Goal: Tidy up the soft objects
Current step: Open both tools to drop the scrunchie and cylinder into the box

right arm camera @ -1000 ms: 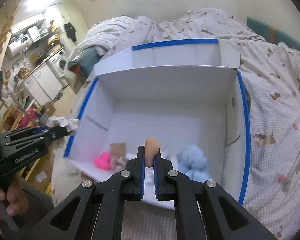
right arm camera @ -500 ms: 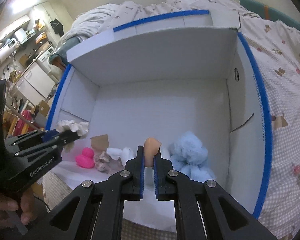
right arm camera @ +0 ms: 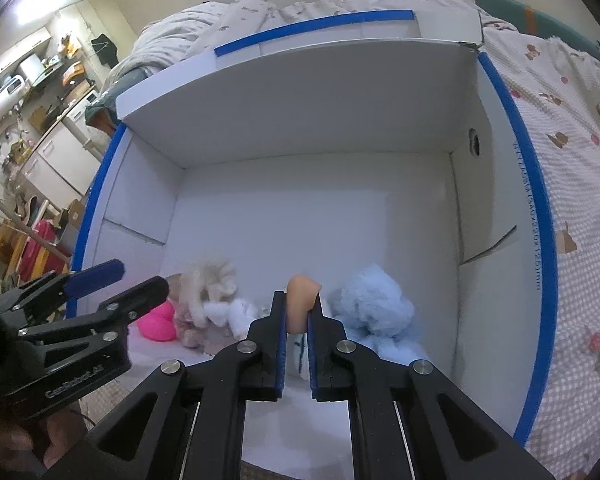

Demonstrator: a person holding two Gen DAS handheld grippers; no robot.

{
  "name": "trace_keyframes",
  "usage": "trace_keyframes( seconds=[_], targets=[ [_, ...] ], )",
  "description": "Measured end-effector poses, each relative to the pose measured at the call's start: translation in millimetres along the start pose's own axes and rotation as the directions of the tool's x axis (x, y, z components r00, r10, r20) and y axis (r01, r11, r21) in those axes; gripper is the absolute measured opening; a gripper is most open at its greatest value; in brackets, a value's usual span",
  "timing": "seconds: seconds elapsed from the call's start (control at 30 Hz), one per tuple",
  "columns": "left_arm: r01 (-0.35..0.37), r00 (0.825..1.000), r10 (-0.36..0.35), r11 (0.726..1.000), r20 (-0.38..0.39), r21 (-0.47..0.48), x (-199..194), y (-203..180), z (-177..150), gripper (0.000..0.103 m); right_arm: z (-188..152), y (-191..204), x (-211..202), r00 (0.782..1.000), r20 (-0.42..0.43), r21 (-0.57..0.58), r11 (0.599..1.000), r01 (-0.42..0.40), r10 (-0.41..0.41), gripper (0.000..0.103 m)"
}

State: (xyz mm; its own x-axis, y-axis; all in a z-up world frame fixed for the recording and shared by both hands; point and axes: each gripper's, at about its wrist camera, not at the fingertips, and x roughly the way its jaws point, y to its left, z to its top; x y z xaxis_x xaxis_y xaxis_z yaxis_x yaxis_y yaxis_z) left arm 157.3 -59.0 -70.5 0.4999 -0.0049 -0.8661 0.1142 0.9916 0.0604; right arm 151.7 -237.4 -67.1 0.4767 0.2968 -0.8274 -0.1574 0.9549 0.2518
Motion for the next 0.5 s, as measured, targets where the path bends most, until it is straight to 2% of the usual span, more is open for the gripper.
trace_keyframes(
  seconds=[0.23,0.33,0.4,0.43,0.47,0.5],
  targets=[
    [-0.027,1.0,0.027,1.0,0.007,-0.008,-2.8,3.4,-0.6,0.06,-0.9,1.7,2.2,1.0,-0.008,0.002,1.0,-0.003,0.003,0.01],
    [-0.035,0.999,0.035,0.999,-0.005,-0.004,-1.5,4.4,-0.8,0.06,-1.5,0.4,2.8,1.0,-0.013,0.011,1.0,-0.009,0.009,0.014],
    [-0.031,0.999,0.03,1.0,-0.014,-0.004,-0.5,5.0,-0.8,0.06,-0.9,-2.8,2.5,1.0,-0.012,0.03,0.999,-0.022,0.023,0.022],
    [-0.031,0.999,0.031,0.999,-0.015,-0.008,-0.4,6.1,-0.7,0.06,-0.4,-4.6,2.6,1.0,-0.009,0.038,0.999,-0.024,0.024,0.033],
    [-0.039,0.999,0.039,0.999,-0.013,-0.016,-1.0,7.6,-0.4,0.06,0.3,-6.4,1.9,1.0,-0.005,0.048,0.999,-0.024,0.024,0.049],
    [-0.042,0.999,0.042,0.999,-0.009,-0.021,-1.4,8.5,0.1,0.06,0.7,-8.9,0.8,1.0,0.002,0.064,0.997,-0.03,0.03,0.061]
  ],
)
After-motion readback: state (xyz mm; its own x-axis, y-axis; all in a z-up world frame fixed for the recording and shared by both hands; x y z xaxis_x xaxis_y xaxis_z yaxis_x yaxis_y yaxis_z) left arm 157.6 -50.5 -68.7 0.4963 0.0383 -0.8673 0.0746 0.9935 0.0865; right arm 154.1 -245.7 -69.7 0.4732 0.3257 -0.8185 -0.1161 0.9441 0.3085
